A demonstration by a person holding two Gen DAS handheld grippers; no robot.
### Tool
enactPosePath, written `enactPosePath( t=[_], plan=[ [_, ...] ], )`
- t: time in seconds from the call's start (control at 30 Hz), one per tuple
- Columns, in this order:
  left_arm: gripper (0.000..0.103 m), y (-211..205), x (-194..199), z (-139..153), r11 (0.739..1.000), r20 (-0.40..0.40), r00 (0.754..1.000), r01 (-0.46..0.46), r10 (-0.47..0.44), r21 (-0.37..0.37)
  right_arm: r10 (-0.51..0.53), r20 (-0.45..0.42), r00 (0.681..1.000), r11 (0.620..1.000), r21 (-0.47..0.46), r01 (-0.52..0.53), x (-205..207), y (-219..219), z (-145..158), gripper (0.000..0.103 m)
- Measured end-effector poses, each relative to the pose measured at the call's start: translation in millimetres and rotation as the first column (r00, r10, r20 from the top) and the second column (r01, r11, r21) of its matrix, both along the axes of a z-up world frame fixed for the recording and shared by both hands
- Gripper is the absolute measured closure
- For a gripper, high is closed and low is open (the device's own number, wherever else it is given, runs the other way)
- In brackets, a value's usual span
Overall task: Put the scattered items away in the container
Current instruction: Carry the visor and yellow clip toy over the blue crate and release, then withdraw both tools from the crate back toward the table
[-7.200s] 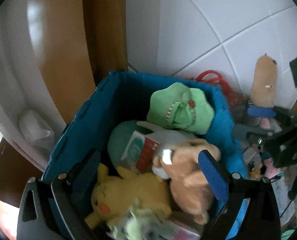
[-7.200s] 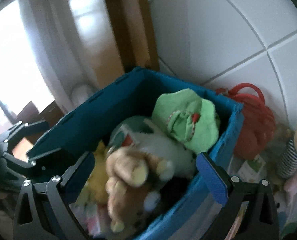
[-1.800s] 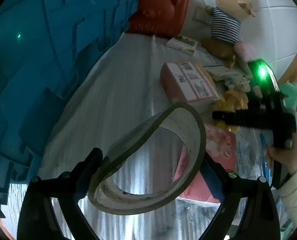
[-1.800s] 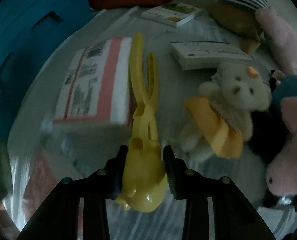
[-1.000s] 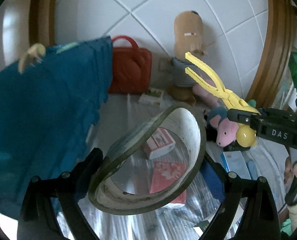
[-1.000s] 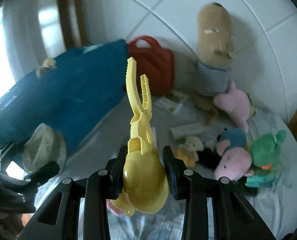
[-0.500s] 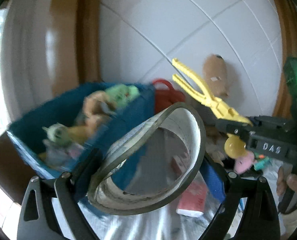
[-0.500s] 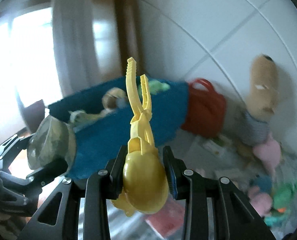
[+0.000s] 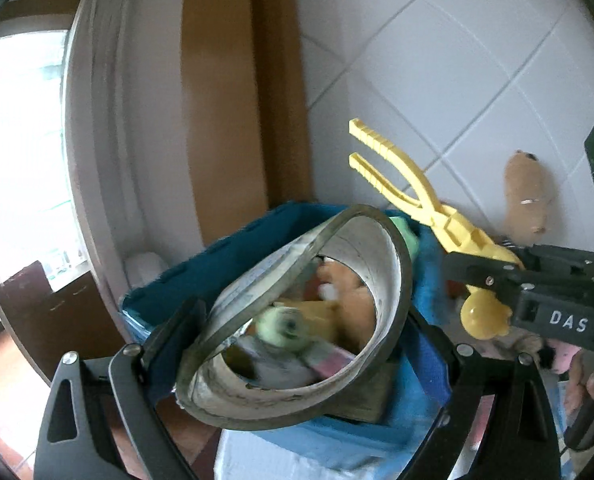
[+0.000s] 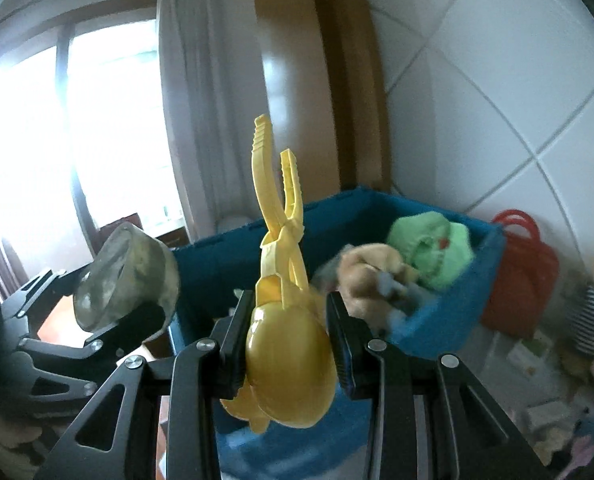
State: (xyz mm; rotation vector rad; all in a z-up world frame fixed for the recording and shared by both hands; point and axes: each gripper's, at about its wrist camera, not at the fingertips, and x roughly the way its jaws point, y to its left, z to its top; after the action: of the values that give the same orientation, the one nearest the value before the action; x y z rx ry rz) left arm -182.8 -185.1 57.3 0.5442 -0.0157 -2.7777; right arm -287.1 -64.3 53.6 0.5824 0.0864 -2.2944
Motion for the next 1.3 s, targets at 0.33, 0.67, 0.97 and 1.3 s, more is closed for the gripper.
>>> enactPosePath(
  t=[0.33, 0.67, 0.97, 1.3],
  plan=[
    [0.008, -106, -71, -16, 0.997, 0.087, 0.995, 0.042, -0.047, 0.067, -0.078, 0.032, 0.996, 0.995, 0.06, 0.076, -44, -94, -15, 0.068],
    [0.0, -113, -110, -37, 0.986, 0.125, 0.981, 0.135, -0.147, 0.098, -0.239, 0.039, 0.97, 0.966, 0.113, 0.233, -73, -90, -24, 0.003],
    [0.0, -112, -113, -41, 0.983, 0.132, 0.979, 0.141, -0.156, 0.119, -0.271, 0.033, 0.962, 0.953, 0.146, 0.264, -70, -81, -28, 0.0],
    [0.0, -81, -72, -30, 0.979, 0.079, 0.984, 0.145, -0.157, 0.14, -0.293, -0.029, 0.956, 0.944, 0.149, 0.294, -29, -40, -25, 0.0]
  ],
)
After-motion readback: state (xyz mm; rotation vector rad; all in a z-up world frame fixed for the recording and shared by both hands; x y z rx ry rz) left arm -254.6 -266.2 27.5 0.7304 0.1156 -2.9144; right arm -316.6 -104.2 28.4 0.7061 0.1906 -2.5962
